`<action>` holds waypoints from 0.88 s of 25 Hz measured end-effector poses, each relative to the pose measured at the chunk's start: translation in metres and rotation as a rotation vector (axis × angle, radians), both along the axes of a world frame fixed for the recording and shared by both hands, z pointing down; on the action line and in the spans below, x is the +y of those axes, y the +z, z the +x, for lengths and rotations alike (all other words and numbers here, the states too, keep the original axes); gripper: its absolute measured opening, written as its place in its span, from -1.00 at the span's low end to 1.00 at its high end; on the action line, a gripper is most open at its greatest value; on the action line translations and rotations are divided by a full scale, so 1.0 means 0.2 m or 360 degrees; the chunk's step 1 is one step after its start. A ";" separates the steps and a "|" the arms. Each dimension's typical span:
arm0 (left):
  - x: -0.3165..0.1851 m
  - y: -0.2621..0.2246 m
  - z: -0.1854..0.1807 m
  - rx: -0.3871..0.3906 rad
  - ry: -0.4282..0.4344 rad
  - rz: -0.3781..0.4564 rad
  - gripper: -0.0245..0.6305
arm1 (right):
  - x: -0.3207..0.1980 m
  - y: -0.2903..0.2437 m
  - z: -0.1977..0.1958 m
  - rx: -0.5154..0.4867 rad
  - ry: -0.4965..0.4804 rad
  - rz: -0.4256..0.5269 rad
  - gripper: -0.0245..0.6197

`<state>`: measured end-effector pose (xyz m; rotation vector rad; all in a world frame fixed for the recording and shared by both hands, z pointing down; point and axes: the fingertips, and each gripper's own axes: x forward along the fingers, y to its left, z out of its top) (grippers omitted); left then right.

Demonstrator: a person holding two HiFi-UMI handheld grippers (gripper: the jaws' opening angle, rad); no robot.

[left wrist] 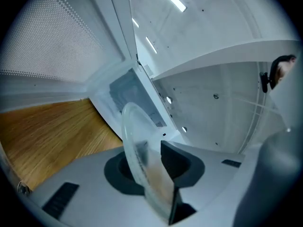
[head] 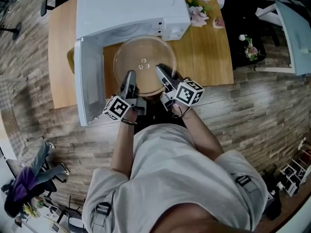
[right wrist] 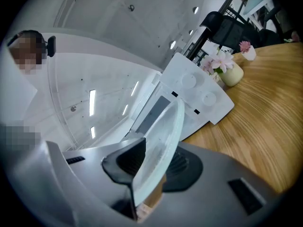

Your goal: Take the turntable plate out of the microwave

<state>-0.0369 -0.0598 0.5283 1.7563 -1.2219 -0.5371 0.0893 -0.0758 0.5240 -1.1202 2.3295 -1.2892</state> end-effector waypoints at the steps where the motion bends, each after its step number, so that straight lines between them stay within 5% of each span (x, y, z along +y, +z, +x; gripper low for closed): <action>1: 0.00 -0.02 0.00 -0.0006 0.0008 0.0010 -0.58 | 0.00 -0.02 0.00 0.0001 0.0010 0.0011 -0.59; 22: -0.14 -0.59 -0.03 0.0037 0.0210 0.0298 -0.58 | -0.07 -0.62 -0.03 0.0029 0.0203 0.0323 -0.59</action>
